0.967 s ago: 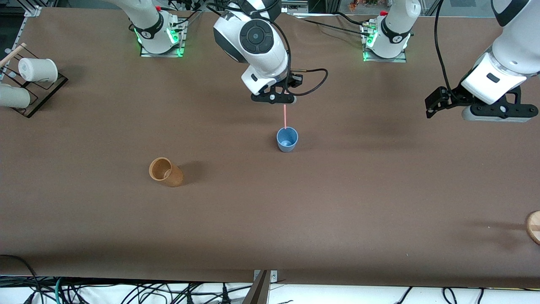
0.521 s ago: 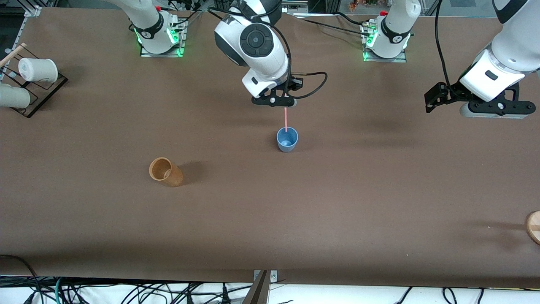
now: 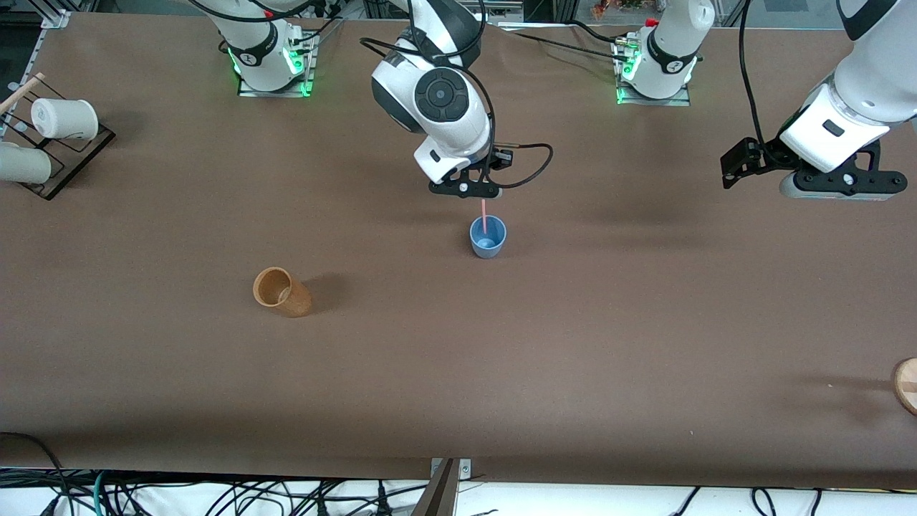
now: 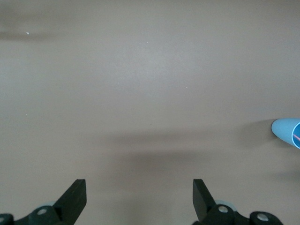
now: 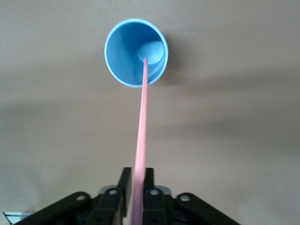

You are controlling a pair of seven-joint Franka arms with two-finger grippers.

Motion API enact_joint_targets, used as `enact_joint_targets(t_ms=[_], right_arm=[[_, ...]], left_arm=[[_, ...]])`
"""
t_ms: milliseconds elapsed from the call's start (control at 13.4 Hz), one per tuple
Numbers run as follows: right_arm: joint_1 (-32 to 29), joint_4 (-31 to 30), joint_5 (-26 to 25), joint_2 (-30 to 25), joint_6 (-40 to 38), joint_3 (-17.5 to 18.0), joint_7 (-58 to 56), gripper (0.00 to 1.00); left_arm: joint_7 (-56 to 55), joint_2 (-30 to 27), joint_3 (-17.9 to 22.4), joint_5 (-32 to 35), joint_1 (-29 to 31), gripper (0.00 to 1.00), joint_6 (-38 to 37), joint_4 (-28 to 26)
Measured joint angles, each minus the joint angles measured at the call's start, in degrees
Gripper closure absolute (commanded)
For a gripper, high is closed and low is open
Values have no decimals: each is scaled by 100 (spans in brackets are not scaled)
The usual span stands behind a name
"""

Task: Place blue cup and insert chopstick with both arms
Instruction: 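Lower the chopstick into the blue cup with the right gripper, then open the right gripper and withdraw it from the blue cup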

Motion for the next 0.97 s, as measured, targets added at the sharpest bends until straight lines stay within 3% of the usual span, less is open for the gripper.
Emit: enact_joint_targets(t_ms=[372, 669, 967], right_arm=[[-815, 212, -46, -669, -222, -24, -211, 0], [-2160, 55, -47, -1545, -1310, -24, -2433, 0], [-3092, -536, -194, -2264, -1765, -196, -4253, 0]], left_arm=[[0, 0, 5, -181, 2, 0, -3, 39], [0, 0, 6, -181, 3, 0, -6, 43], [0, 0, 7, -181, 3, 0, -9, 45]])
